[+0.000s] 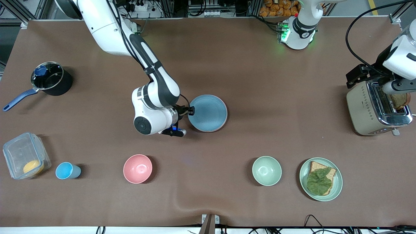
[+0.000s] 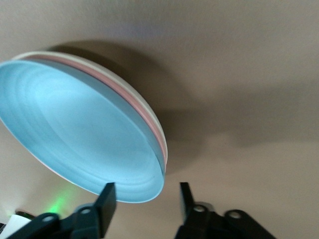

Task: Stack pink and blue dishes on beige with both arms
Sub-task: 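Lower the blue plate onto the pink plate and open the right gripper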

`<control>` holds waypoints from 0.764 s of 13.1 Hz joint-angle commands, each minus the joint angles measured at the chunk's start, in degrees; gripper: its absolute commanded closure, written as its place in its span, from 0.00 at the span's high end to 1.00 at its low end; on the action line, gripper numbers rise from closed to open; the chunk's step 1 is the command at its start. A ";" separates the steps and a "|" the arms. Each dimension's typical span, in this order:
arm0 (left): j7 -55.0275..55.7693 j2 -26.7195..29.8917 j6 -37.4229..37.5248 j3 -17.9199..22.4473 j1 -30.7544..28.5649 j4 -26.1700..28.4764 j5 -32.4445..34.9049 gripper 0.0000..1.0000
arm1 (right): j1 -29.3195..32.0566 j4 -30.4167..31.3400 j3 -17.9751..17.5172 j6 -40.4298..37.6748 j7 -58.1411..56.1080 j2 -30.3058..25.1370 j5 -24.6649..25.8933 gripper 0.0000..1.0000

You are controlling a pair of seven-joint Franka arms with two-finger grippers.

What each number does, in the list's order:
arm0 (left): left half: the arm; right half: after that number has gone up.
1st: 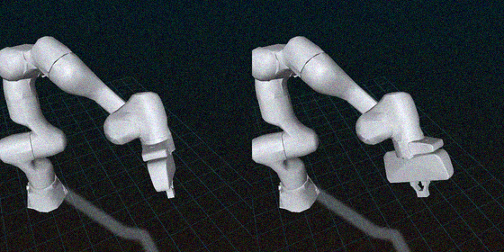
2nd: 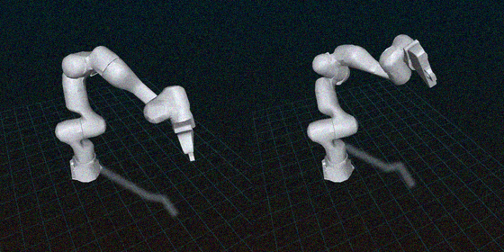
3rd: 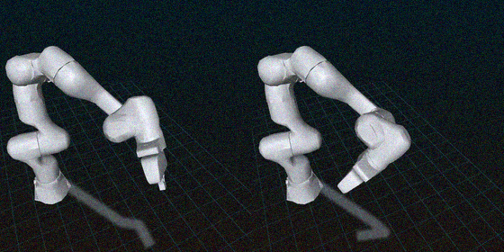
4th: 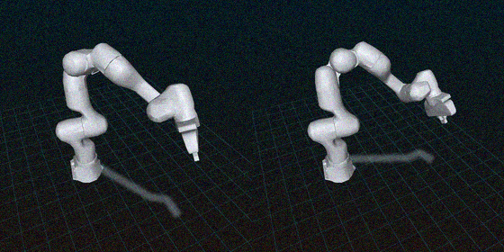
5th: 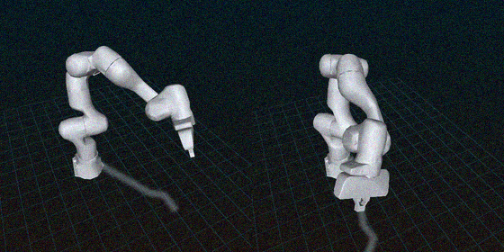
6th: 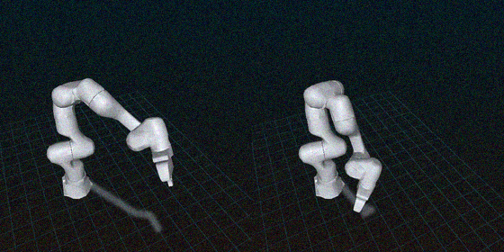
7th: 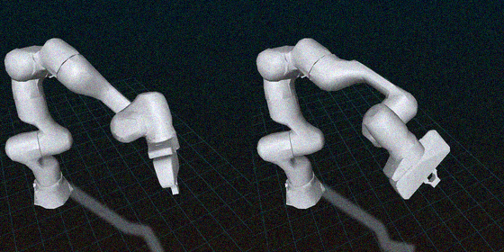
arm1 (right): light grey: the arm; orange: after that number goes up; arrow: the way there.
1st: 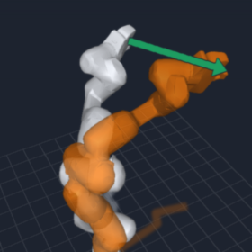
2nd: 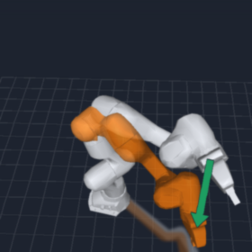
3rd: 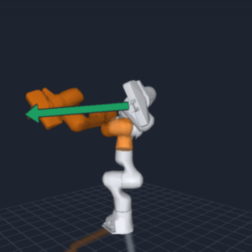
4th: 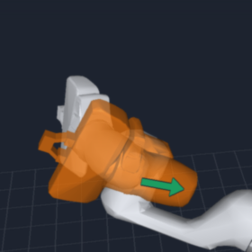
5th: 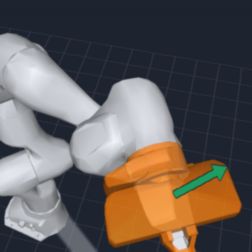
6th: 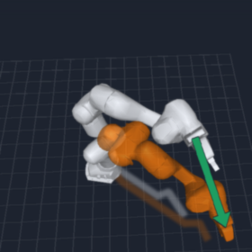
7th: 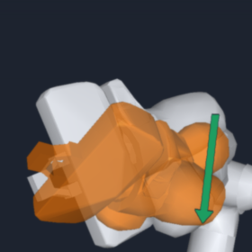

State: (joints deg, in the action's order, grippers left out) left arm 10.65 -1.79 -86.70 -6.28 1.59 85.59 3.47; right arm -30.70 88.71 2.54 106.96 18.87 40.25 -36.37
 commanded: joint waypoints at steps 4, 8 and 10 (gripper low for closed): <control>-1.07 1.61 0.48 0.74 0.17 1.07 -1.27 1.00 | 7.92 -5.73 0.71 -10.51 -0.07 -0.96 0.85 1.00; -1.07 1.70 1.36 0.83 -0.10 0.98 -2.33 1.00 | 15.04 -7.24 0.80 -15.54 -0.15 -3.78 10.34 1.00; -0.98 1.61 1.36 0.83 -0.10 0.89 -2.33 1.00 | 17.68 -7.24 0.80 -15.82 -2.07 -5.18 14.98 1.00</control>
State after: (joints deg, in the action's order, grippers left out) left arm 10.65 -1.59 -86.11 -5.83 1.51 85.62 2.32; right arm -15.48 81.00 4.29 91.83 18.06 36.93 -25.34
